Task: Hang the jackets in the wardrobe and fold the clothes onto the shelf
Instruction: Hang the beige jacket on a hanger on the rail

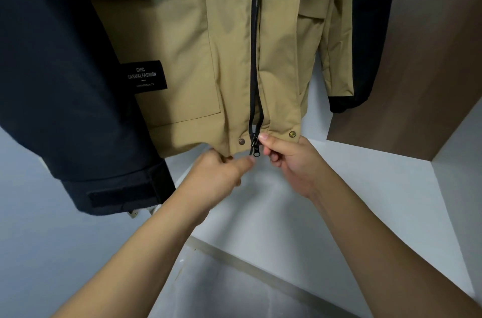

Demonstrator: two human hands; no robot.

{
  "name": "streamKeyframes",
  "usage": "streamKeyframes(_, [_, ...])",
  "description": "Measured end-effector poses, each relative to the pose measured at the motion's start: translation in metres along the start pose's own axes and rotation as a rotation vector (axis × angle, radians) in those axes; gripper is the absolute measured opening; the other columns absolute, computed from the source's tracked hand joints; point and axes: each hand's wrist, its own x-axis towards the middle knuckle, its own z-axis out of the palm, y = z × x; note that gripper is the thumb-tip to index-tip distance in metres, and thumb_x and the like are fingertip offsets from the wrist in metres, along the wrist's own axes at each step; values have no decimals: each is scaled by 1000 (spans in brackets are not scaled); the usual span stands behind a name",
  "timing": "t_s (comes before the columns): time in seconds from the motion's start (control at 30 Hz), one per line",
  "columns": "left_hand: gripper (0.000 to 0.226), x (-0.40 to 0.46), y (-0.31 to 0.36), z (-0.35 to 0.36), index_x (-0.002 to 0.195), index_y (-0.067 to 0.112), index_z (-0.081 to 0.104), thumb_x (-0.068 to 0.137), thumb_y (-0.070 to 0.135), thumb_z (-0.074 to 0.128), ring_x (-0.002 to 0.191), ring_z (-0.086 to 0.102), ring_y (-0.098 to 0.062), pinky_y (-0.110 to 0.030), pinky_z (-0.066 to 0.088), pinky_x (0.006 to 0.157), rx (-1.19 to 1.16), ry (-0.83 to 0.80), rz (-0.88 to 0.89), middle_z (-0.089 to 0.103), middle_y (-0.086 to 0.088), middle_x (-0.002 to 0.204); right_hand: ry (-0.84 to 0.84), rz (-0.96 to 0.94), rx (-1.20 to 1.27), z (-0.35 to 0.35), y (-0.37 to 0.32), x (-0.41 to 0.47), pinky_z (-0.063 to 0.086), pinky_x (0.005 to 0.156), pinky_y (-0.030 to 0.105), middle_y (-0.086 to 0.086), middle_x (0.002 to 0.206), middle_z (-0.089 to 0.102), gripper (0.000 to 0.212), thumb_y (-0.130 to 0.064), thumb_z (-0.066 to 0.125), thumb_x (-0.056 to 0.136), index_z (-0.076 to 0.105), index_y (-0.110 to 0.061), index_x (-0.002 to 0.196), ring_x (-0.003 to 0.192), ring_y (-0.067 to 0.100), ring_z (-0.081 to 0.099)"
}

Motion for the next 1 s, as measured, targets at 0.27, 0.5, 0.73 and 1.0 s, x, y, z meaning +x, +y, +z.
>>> streamKeyframes(0.27, [27, -14, 24, 11, 92, 27, 66, 87, 53, 60, 83, 66, -24, -29, 50, 66, 750, 291, 353, 70, 4, 84, -27, 29, 85, -16, -8, -2, 31, 60, 24, -6, 71, 55, 8, -13, 72, 86, 67, -17, 81, 64, 8, 43])
streamKeyframes(0.5, [20, 8, 29, 13, 93, 23, 62, 94, 37, 47, 80, 62, -31, -33, 45, 60, 964, 301, 564, 66, 2, 84, -52, 27, 95, -20, -9, -5, 44, 66, 22, -1, 88, 70, 7, -18, 69, 87, 71, -14, 93, 79, 11, 62])
streamKeyframes(0.73, [12, 19, 57, -2, 97, 22, 48, 95, 32, 42, 77, 59, -28, -31, 32, 54, 1194, 227, 822, 58, 3, 95, 26, -68, -52, -25, -8, -3, 47, 67, 17, -7, 82, 73, 7, -18, 71, 87, 72, -16, 94, 76, 5, 66])
streamKeyframes(1.0, [19, 26, 94, -13, 106, 19, 48, 88, 24, 51, 72, 49, -27, -31, 20, 48, 1354, 240, 804, 56, -3, 105, 56, -237, 42, -8, -16, 5, 46, 66, 7, -17, 81, 73, 15, -5, 67, 90, 71, -20, 93, 77, -7, 66])
